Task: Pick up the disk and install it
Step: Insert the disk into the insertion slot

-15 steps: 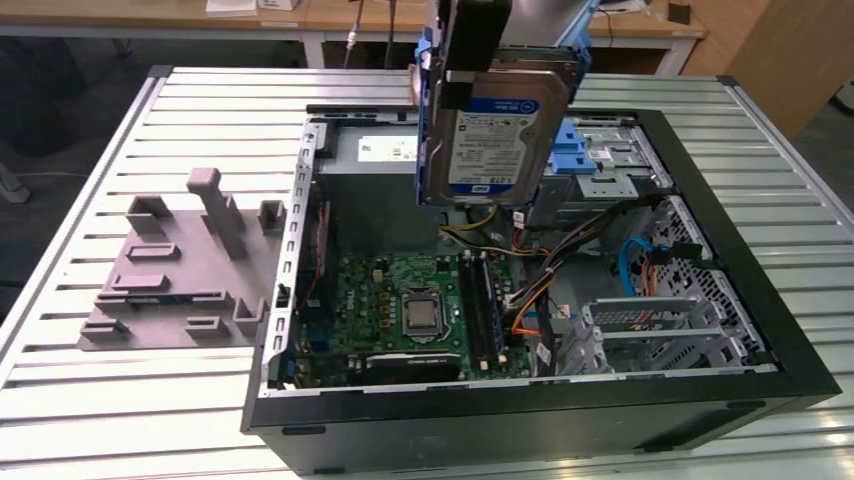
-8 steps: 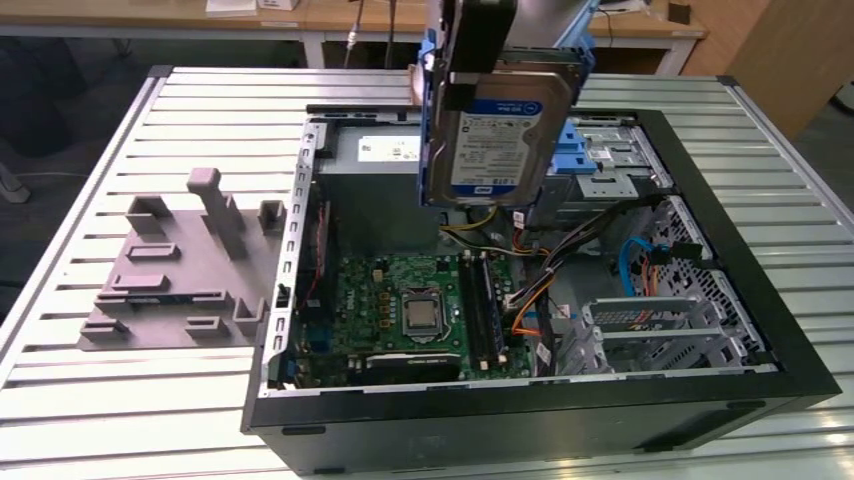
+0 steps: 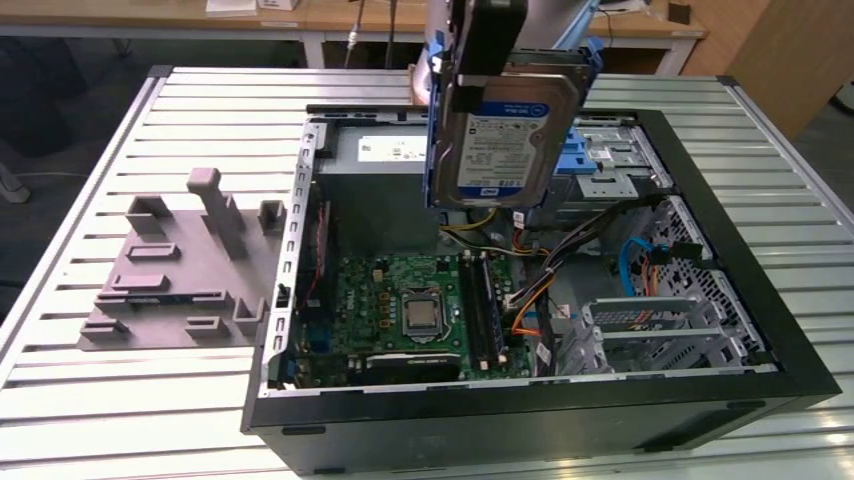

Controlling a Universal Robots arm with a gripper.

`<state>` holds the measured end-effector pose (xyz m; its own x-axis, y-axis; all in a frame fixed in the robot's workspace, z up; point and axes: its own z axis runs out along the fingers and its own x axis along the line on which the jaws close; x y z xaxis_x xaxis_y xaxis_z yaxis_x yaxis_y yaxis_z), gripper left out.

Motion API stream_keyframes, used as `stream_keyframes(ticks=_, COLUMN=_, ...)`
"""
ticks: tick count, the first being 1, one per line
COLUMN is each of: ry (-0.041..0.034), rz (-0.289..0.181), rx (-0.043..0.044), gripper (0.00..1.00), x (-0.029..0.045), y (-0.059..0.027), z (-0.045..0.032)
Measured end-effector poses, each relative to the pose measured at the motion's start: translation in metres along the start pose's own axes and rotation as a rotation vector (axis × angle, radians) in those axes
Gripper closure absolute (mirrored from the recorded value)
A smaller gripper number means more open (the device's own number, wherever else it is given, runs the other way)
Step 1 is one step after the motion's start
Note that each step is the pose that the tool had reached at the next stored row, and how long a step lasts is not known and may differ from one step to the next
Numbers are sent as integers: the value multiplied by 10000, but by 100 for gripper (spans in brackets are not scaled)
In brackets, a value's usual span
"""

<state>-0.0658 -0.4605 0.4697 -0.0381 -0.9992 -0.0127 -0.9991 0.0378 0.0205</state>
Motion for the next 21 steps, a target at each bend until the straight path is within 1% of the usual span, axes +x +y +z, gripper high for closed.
stream_keyframes(ticks=12, ry=-1, rz=0, rx=0, gripper=64, x=49, y=-73, z=2)
stream_keyframes(ticks=18, ry=-1, rz=0, rx=0, gripper=64, x=94, y=-108, z=5)
stream_keyframes(ticks=21, ry=0, rz=0, rx=0, gripper=64, x=130, y=-117, z=7)
